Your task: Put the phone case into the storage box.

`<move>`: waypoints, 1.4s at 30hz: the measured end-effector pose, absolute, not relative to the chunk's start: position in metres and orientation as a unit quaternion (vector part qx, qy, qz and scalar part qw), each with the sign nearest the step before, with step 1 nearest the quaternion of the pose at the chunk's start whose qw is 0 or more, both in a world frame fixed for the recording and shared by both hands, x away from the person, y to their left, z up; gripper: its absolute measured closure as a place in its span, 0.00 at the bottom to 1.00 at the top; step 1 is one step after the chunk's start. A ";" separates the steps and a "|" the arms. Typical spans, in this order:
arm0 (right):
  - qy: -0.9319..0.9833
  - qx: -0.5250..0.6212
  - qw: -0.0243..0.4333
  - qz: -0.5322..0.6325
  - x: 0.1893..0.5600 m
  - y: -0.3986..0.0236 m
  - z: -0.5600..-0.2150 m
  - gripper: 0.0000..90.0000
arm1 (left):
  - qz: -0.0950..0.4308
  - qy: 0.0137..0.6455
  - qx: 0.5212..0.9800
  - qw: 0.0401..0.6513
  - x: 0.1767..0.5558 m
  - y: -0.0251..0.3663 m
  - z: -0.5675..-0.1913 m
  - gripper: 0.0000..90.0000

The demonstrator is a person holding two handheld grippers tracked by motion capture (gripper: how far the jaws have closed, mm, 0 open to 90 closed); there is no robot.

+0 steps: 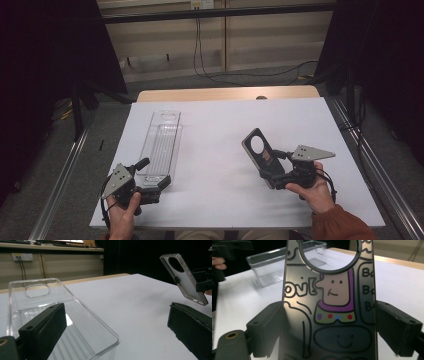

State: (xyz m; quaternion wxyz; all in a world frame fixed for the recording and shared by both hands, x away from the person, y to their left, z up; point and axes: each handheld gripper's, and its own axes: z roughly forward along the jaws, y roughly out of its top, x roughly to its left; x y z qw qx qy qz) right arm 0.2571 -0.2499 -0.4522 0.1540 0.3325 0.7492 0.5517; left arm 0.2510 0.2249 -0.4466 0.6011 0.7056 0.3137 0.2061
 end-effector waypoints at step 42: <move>0.763 0.270 0.111 0.577 0.249 -0.225 -0.448 0.14 | 0.073 0.195 0.748 0.631 0.269 0.161 -0.428 0.03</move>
